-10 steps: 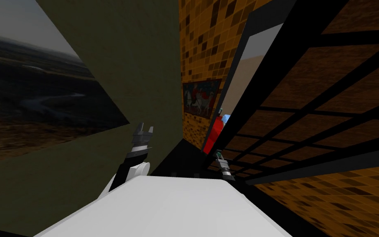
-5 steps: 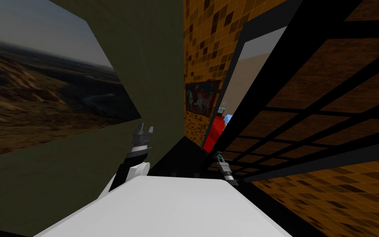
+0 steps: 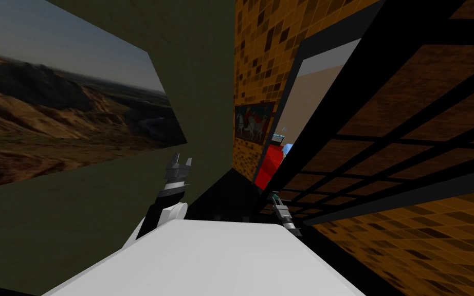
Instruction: Pull the door open
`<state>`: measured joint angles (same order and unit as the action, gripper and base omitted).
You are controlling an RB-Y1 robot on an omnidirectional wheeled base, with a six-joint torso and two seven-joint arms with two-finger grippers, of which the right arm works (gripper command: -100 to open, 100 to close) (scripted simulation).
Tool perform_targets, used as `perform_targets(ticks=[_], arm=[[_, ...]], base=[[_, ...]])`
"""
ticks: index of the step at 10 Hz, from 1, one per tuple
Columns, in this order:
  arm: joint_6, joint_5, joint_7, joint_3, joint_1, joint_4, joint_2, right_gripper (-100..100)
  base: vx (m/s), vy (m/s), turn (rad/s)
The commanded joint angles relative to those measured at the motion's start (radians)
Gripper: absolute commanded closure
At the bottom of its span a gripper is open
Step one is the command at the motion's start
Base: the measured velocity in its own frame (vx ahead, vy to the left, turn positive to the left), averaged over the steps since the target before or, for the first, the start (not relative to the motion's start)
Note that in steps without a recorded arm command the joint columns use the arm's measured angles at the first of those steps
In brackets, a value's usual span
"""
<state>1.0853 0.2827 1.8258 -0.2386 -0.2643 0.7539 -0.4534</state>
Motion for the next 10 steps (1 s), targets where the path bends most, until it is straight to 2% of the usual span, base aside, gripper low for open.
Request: perform_targets(ticks=[1,6,7,10], arm=[[0.023,-0.006,0.01,-0.007,-0.002,-0.006,-0.007,100],[0.086,-0.024,0.043,-0.028,-0.009,-0.036,-0.032,100],[0.071,-0.024,0.039,-0.031,-0.008,-0.039,-0.026,100],[0.103,-0.034,0.054,-0.038,-0.005,-0.065,-0.033,100]], base=[[-0.225,-0.076,0.138],[-0.232,-0.064,0.145],[-0.098,-0.022,0.035],[-0.196,-0.052,0.16]])
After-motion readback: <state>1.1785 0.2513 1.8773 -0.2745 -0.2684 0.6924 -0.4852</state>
